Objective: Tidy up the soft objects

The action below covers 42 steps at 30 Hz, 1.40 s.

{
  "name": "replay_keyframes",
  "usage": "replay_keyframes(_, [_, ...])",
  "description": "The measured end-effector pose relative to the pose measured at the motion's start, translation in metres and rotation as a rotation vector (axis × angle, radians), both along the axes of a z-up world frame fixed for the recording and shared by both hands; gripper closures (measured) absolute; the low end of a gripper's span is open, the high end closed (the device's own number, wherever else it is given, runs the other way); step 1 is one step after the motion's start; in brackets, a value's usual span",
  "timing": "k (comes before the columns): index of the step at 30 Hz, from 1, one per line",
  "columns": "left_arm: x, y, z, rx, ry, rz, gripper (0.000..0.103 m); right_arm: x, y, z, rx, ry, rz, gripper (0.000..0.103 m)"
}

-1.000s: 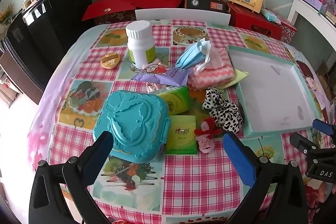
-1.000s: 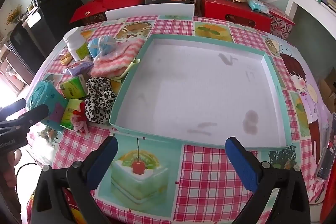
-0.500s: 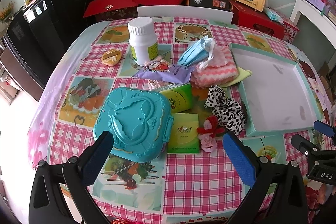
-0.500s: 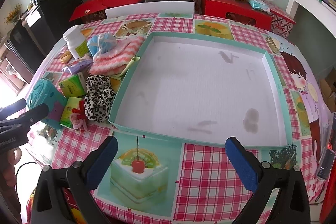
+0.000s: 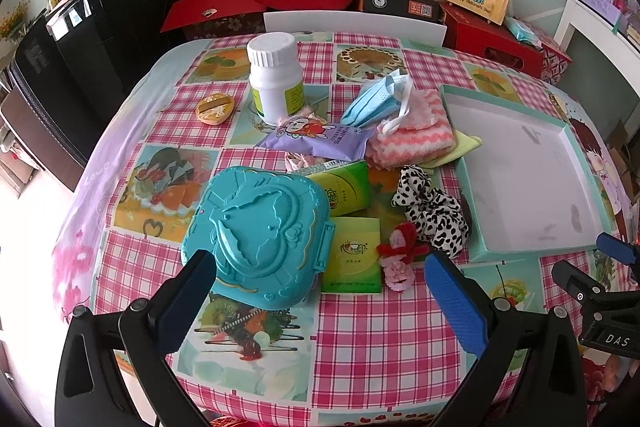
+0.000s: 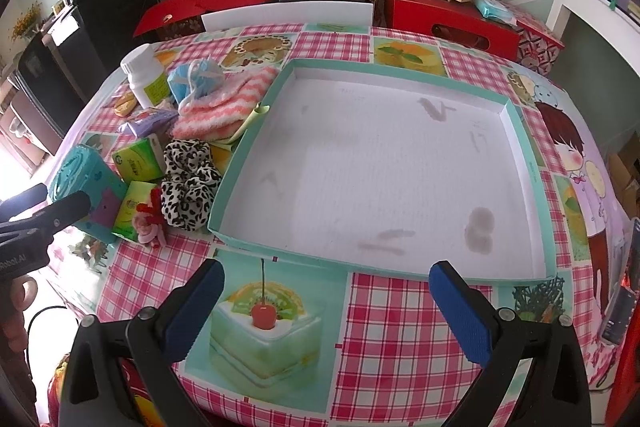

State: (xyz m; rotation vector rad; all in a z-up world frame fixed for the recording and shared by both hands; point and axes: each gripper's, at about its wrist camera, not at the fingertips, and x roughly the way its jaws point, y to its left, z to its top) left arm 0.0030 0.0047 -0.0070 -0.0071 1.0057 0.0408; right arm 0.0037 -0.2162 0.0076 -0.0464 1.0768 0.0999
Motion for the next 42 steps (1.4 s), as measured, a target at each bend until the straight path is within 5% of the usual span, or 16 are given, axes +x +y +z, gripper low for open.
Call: replay_keyframes(42, [0.003,0.016,0.014,-0.067,-0.016,-0.006,0.000,0.008,0.013,0.001,-0.029,0.010,0.034,0.000])
